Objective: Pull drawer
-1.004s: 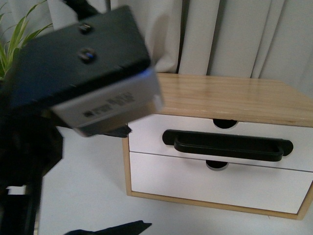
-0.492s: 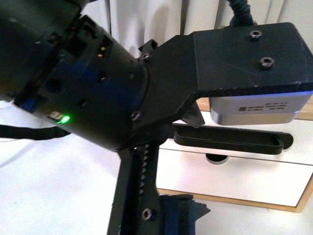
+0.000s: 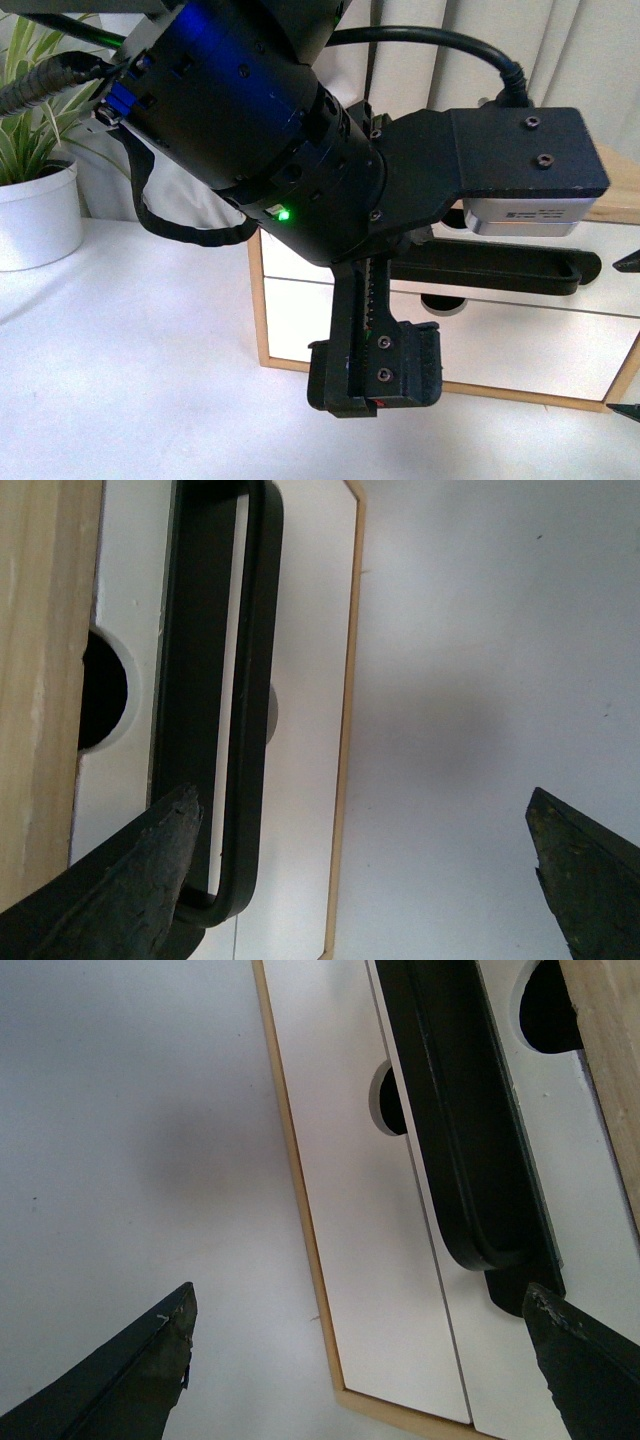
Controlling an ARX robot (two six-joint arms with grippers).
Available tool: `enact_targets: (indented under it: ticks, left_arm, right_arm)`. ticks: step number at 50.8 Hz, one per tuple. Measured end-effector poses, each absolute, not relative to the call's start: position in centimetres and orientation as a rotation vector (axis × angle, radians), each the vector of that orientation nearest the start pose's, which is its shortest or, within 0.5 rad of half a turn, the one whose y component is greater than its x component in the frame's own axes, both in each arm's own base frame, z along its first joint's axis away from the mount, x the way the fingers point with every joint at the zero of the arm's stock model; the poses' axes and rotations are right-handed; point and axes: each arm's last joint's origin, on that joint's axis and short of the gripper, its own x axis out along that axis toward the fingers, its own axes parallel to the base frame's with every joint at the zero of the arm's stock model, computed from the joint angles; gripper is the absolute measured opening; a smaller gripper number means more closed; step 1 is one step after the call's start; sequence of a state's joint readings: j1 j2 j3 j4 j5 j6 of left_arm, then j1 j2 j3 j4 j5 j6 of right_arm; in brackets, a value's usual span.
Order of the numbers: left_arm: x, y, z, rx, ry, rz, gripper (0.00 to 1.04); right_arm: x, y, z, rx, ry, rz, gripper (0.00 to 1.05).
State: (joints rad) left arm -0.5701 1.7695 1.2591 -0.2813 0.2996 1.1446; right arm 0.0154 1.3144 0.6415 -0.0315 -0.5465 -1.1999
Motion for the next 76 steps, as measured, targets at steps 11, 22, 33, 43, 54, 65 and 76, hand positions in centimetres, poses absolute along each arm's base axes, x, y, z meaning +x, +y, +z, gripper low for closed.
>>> enact_targets:
  ticks: [11, 22, 33, 43, 54, 65, 76]
  left_arm:
    - [33.4, -21.1, 21.9, 1.132, 0.293, -1.156, 0.98]
    - [33.6, -21.1, 21.4, 1.147, 0.330, -1.168, 0.98]
    - [33.9, -21.4, 20.4, 1.172, 0.351, -1.160, 0.98]
    - [34.2, -21.7, 19.8, 1.204, 0.343, -1.138, 0.98]
    - [34.1, -21.7, 19.7, 1.214, 0.342, -1.145, 0.98]
    - [34.1, -21.7, 19.6, 1.215, 0.341, -1.147, 0.98]
    - [34.1, -21.6, 19.5, 1.217, 0.337, -1.145, 0.98]
  right_arm:
    - [25.9, 2.0, 19.2, -0.932, 0.261, 0.873, 0.96]
    - [26.0, 2.1, 19.3, -0.928, 0.241, 0.875, 0.96]
    - [26.3, 2.1, 19.1, -0.916, 0.242, 0.872, 0.96]
    - [26.9, 2.5, 18.9, -0.915, 0.244, 0.876, 0.96]
    - [28.0, 3.2, 18.8, -0.924, 0.251, 0.883, 0.96]
    - [28.8, 3.9, 18.6, -0.934, 0.263, 0.895, 0.96]
    - [29.6, 4.3, 17.9, -0.940, 0.289, 0.897, 0.96]
